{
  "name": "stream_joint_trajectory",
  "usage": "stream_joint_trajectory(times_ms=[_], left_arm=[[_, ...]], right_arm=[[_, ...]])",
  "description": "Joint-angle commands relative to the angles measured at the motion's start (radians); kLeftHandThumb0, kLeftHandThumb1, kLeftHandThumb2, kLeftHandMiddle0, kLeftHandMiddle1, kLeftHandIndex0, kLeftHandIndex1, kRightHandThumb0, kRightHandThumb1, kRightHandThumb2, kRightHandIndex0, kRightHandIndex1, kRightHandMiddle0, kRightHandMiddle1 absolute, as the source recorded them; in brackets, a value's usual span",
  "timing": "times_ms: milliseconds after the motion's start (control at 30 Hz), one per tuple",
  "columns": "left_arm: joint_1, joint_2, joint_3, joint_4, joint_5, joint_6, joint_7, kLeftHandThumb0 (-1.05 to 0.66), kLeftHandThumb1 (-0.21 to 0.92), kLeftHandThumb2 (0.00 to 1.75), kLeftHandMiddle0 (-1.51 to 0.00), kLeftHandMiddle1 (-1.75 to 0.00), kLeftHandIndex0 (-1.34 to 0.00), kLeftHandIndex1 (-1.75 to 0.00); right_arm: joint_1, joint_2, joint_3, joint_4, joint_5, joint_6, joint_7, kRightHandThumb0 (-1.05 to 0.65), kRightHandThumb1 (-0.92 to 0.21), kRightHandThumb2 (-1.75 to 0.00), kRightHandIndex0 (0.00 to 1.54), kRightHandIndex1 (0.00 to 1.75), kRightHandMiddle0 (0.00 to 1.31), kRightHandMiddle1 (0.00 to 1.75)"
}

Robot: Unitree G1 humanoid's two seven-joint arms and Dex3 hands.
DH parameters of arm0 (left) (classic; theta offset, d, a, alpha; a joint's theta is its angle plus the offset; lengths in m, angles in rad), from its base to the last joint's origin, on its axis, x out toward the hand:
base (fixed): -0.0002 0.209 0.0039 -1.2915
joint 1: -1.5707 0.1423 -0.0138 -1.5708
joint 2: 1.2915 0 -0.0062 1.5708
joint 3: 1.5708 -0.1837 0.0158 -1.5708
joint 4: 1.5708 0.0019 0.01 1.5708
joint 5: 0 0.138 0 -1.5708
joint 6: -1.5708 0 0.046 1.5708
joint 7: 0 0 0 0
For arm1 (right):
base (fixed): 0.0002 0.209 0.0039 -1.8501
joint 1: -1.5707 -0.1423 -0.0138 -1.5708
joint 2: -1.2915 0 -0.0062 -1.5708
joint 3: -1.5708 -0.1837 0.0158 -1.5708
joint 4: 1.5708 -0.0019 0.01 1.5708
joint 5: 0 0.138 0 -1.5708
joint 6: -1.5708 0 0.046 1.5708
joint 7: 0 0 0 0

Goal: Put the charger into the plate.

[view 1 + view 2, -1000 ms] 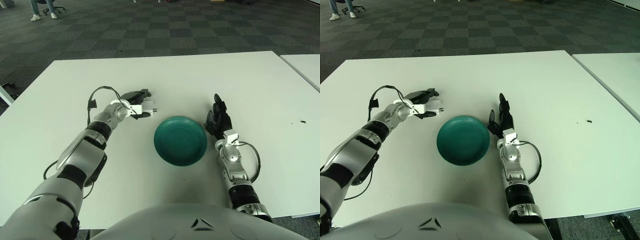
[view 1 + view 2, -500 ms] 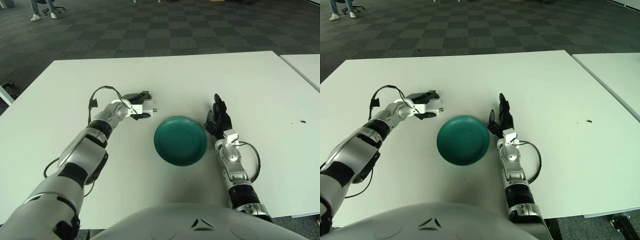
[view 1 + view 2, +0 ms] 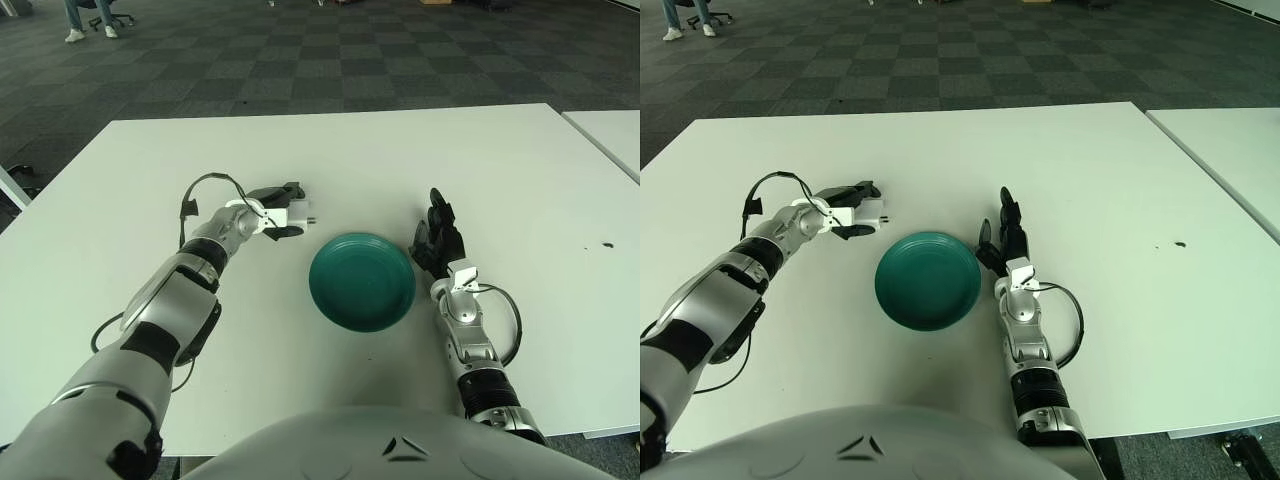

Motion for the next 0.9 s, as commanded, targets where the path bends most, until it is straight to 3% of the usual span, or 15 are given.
stream_joint_trajectory(times_ms=[0,67,167,267,467,567,733,867], left_arm=[[0.021,-0.025,-0.035,0.026,0.019,-0.001,-0.075,-0.84,0.92,0.62,-0.37,-1.07,-0.10,-1.45],[0.021,-0.026,-0.043,0.025,0.021,-0.004,-0.075,-0.80,0.92,0.59,-0.33,-1.35,-0.11,-1.57],[0.023,-0.026,-0.059,0.024,0.029,-0.016,-0.060,-0.75,0.92,0.54,-0.34,-1.58,-0.14,-1.67],[0.030,-0.027,-0.079,0.020,0.049,-0.020,-0.015,-0.51,0.78,0.71,-0.44,-1.69,-0.27,-1.72],[0.042,-0.036,-0.099,0.031,0.063,-0.005,0.051,-0.41,0.61,0.91,-0.58,-1.74,-0.40,-1.72],[0.046,-0.040,-0.091,0.039,0.050,-0.004,0.061,-0.14,0.41,1.18,-0.60,-1.71,-0.41,-1.74],[0.057,-0.051,-0.065,0.043,0.018,0.002,0.071,-0.03,0.29,1.33,-0.65,-1.67,-0.44,-1.74],[0.069,-0.059,-0.047,0.033,-0.004,0.008,0.083,-0.01,0.25,1.38,-0.67,-1.68,-0.45,-1.75]], right_arm=[[0.083,0.018,0.008,0.091,-0.006,0.113,0.000,-1.04,-0.92,-0.89,0.07,0.02,0.00,0.31],[0.084,0.018,0.008,0.089,-0.005,0.113,0.000,-1.04,-0.92,-0.88,0.08,0.02,0.00,0.32],[0.086,0.018,0.007,0.085,-0.005,0.113,0.000,-1.04,-0.92,-0.88,0.09,0.02,0.00,0.33],[0.087,0.016,0.007,0.081,-0.007,0.114,-0.002,-1.04,-0.92,-0.88,0.09,0.02,0.00,0.33],[0.094,0.012,0.007,0.070,-0.002,0.114,0.004,-1.04,-0.92,-0.88,0.11,0.02,0.00,0.35],[0.095,0.012,0.006,0.066,0.001,0.115,0.008,-1.04,-0.92,-0.89,0.11,0.02,0.00,0.36],[0.098,0.009,0.005,0.060,0.000,0.119,0.008,-1.04,-0.92,-0.90,0.11,0.01,0.00,0.36],[0.100,0.006,0.004,0.055,0.000,0.119,0.009,-1.04,-0.92,-0.91,0.12,0.01,0.00,0.36]])
